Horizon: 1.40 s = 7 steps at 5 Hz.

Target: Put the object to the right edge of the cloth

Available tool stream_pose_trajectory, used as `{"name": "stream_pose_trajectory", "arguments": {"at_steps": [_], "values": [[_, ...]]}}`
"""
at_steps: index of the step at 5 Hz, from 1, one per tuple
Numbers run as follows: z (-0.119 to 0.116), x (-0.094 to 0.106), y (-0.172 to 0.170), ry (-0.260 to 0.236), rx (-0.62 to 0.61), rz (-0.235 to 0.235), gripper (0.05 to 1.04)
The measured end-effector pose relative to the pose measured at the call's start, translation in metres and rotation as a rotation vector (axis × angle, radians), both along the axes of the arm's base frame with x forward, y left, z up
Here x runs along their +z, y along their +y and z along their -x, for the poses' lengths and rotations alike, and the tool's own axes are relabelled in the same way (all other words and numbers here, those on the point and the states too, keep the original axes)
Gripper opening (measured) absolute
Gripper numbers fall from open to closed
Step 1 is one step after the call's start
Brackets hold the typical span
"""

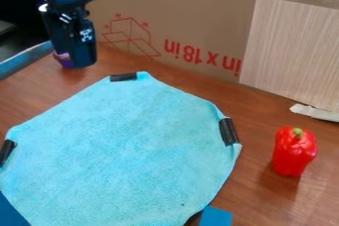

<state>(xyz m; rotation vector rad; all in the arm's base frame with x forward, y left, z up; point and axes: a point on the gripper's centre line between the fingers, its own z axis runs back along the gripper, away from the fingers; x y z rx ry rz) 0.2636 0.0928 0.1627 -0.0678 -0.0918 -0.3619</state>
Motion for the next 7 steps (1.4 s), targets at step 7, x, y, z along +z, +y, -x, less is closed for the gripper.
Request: {"name": "stream_pose_trajectory", "arguments": {"at_steps": [7], "values": [[-0.043,-0.049,-0.136,-0.074,-0.358,-0.024,0.999]]}}
